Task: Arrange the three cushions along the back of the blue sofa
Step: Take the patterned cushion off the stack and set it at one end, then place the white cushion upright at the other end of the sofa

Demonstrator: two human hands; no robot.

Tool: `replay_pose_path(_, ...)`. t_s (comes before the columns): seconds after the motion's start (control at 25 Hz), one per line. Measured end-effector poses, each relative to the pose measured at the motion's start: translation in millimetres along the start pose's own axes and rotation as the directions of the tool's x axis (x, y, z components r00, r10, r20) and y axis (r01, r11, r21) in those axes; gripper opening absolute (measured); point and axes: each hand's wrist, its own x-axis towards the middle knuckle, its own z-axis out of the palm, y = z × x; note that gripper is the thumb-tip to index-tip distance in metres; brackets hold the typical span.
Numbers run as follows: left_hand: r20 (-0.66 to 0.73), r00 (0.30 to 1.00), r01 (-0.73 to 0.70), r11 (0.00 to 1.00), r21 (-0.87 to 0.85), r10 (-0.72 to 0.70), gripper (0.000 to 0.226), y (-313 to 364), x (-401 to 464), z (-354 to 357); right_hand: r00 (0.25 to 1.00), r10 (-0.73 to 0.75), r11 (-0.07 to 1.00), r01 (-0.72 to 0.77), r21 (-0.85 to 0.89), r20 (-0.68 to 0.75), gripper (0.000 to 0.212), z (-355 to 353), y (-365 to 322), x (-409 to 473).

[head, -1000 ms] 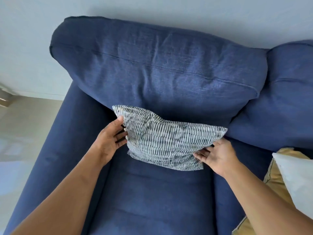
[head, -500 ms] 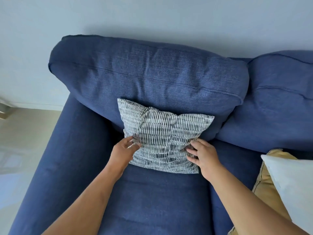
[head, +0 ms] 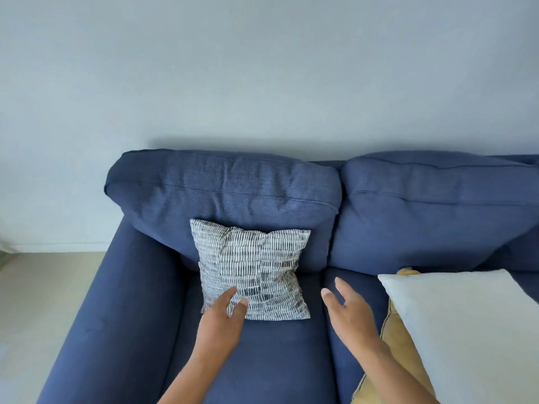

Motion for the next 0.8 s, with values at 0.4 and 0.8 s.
replay_pose_path(0.4, 0.202, 0.956, -0.239, 0.963, 0.124, 0.211, 0.060, 38, -116, 47, 0.965, 0.069, 0.997, -0.078, -0.025, -0.252, 0.051, -106, 38, -138)
replay_pose_path(0.8, 0.408, 0.881, -0.319, 0.937, 0.143, 0.238, 0.069, 63, -174, 119, 0.926, 0.129, 0.991, -0.127, 0.028, -0.354, 0.071, -189, 102, -187)
